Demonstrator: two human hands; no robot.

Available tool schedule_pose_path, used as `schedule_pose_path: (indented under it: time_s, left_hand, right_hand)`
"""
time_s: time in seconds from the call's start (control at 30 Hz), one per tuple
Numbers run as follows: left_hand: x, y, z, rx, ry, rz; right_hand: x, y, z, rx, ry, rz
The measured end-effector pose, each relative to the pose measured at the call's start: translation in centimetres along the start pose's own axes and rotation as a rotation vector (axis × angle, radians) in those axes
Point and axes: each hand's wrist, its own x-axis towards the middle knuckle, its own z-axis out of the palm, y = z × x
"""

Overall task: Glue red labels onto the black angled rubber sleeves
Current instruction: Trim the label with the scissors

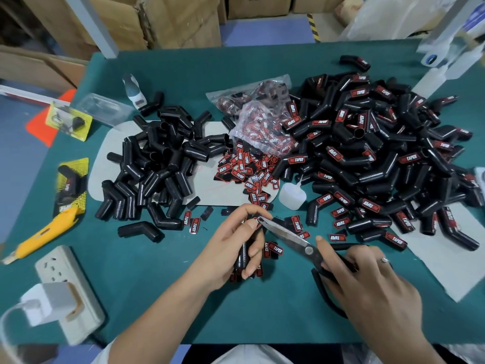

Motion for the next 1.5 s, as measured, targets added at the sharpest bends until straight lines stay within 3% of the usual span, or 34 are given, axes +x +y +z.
schedule_pose_path:
  time_s: [0.43, 0.77, 0.97, 1.1, 1.23, 1.5]
  left_hand:
    - [0.0, 0.6, 0.1, -0.009, -0.007, -0.038]
    - [-0.2, 0.3, -0.2, -0.014, -0.027, -0.057]
    - [-0.4, 0.0, -0.7, -0.016, -0.054, -0.035]
    - [-0.2, -0.3, -1.5, 0.078, -0.039, 0.007]
    - [0.6, -0.6, -2.8, 0.317, 0.026, 0.096]
    - [1.4, -0.9, -3.2, 0.511, 0.116, 0.180]
  right_hand:
    - [0.9, 1.6, -0.7, -0.104, -0.208, -0.083]
    - [1.7, 1.7, -2.1, -0.159, -0.113, -0.160]
    - [1.1, 1.8, -2.8, 0.153, -0.158, 0.140]
    - [-0.9, 2.8, -3.2, 0.164, -0.370, 0.292]
    - [-2.7, 4.1, -3.3, 0.125, -0.542, 0.321]
    - [-4.2, 7.1, -1.3, 0.251, -0.607, 0.265]
